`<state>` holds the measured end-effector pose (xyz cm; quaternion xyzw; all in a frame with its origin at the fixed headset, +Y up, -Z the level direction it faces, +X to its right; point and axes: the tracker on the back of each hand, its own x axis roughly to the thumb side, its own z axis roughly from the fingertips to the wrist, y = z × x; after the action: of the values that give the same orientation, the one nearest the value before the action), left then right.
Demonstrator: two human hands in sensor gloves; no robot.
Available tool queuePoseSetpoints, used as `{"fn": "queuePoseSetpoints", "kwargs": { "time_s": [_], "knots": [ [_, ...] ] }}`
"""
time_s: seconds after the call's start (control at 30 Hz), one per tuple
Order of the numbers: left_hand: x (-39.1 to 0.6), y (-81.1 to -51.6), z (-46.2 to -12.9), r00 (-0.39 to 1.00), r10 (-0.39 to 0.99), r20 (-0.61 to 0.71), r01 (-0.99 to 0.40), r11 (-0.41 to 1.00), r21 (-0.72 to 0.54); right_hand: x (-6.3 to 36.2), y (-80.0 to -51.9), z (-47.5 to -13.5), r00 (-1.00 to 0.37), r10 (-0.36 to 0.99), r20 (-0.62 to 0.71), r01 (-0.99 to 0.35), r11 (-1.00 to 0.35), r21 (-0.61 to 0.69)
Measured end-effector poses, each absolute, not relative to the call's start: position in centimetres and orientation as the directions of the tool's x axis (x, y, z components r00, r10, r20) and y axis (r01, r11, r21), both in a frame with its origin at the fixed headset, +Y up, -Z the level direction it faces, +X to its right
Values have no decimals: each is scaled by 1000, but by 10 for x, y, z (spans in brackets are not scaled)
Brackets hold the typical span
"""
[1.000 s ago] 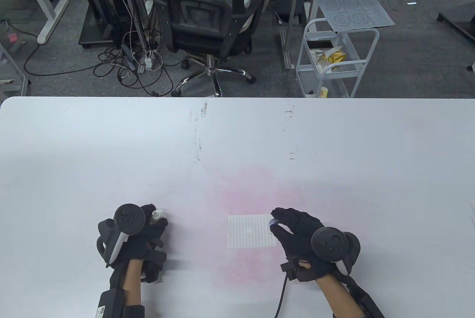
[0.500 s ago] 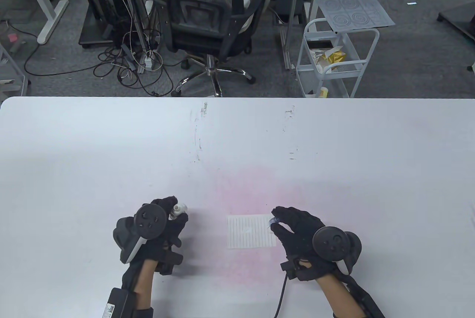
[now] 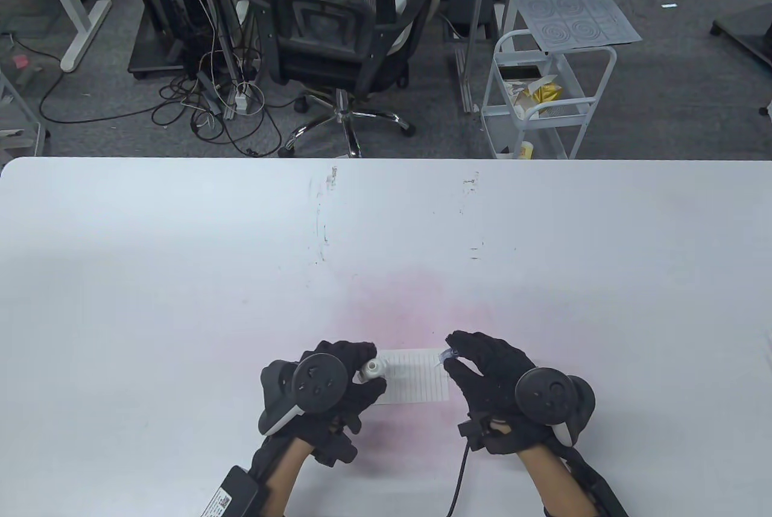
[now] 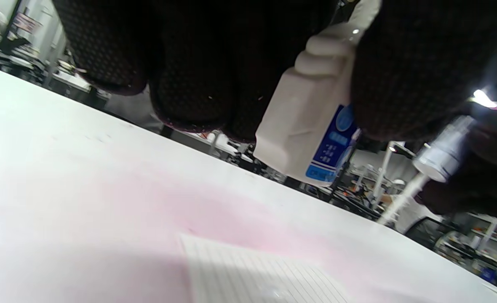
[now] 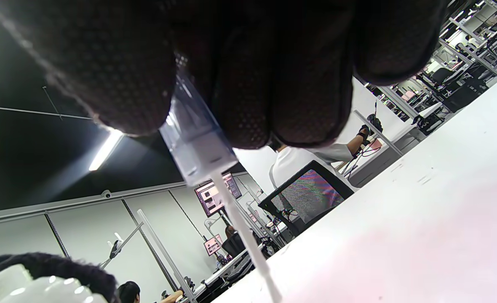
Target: Brush correction fluid to cover black text
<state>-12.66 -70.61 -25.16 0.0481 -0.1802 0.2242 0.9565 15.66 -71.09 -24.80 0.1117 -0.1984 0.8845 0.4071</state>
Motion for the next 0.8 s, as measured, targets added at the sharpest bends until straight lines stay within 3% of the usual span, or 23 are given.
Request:
{"fn": "queuePoseSetpoints", "kwargs": {
  "time_s": [0.3, 0.8],
  "knots": [
    [-93, -727, -249, 835, 342, 431, -343, 936, -76, 153, -699, -249, -622, 674, 399, -782, -566, -261],
    [-90, -730, -250, 824, 367, 431, -356, 928, -109, 121, -659, -246, -568, 604, 560, -789, -592, -162]
  ]
}}
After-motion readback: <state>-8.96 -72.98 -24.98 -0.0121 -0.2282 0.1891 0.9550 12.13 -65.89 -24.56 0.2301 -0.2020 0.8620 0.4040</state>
